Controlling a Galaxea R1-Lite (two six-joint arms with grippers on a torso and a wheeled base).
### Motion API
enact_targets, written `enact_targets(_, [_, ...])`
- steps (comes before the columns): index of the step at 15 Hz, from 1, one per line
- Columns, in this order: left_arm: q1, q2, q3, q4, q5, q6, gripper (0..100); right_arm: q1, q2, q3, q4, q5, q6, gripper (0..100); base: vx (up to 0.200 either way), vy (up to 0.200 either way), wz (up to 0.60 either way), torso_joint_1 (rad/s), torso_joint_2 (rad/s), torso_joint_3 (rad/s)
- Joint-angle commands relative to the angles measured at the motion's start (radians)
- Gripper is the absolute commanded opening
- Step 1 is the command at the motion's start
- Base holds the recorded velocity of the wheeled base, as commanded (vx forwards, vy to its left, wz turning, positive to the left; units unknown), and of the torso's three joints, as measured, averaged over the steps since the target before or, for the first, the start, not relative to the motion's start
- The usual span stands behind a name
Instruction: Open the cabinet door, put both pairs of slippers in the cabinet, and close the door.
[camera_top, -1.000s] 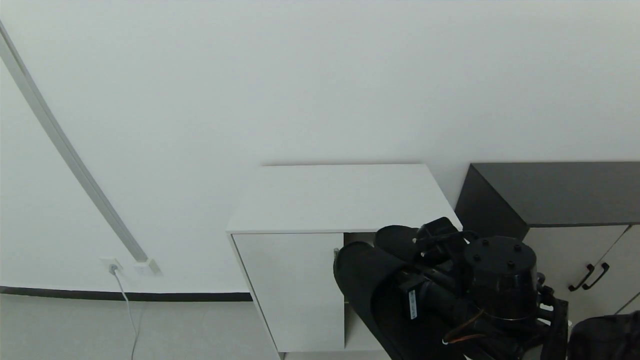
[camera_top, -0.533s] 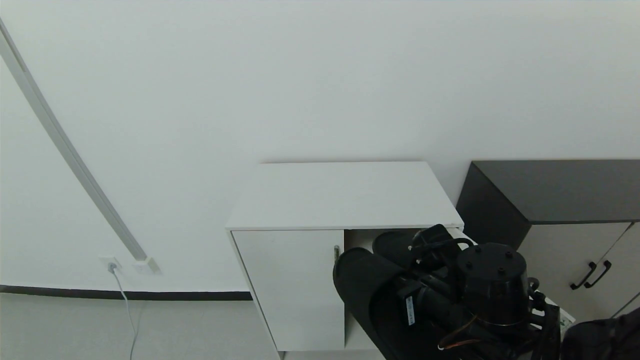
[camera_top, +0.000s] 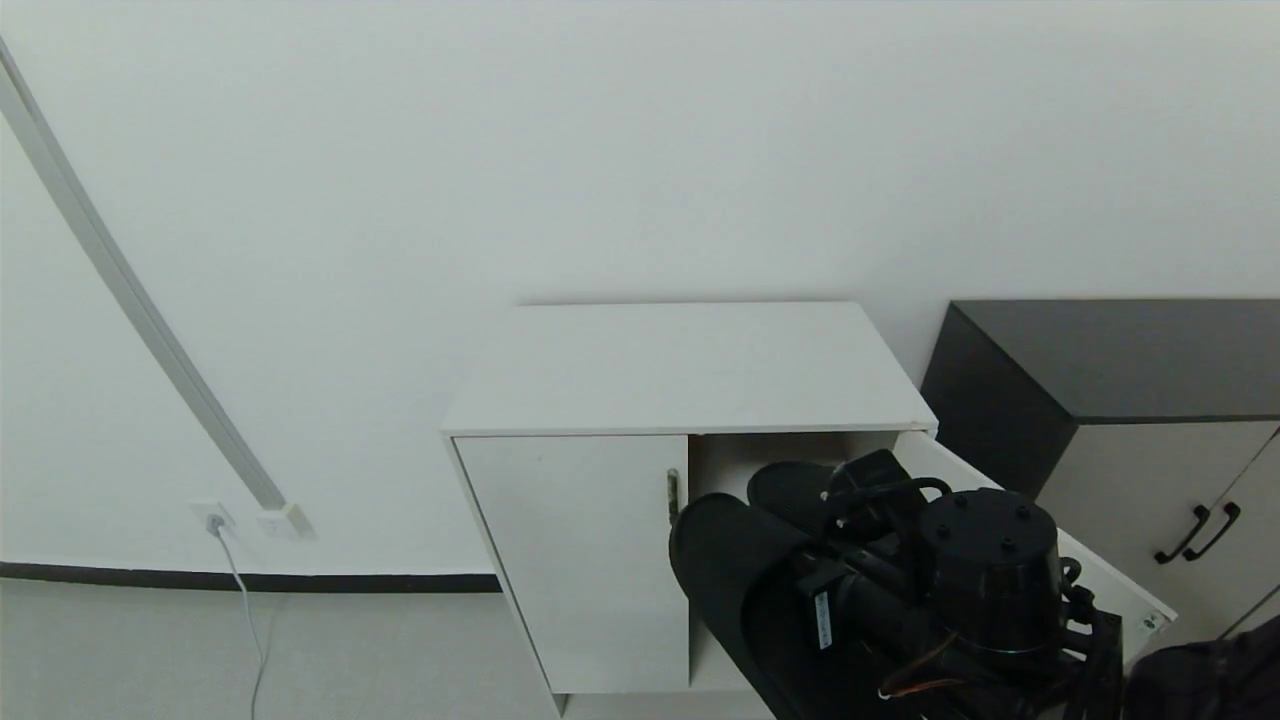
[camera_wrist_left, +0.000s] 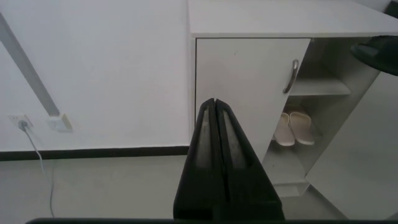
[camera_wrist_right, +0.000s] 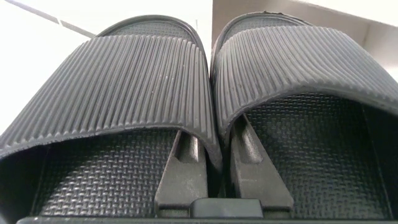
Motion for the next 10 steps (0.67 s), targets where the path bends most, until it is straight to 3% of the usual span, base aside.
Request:
enact_targets(1, [0.000, 0.001, -0.002, 0.000, 0.000, -0.001, 0, 0.001, 0.003, 0.001, -0.002, 0.000, 0.000, 0, 0.000, 0.000, 0.00, -0.159, 0.37, 0.207])
enact_targets(10, [0.000, 0.001, 0.000, 0.000, -0.001, -0.001, 0, 0.004, 0.003, 0.013, -0.016, -0.002, 0.000, 0, 0.000, 0.000, 0.00, -0.205, 0.48, 0.277])
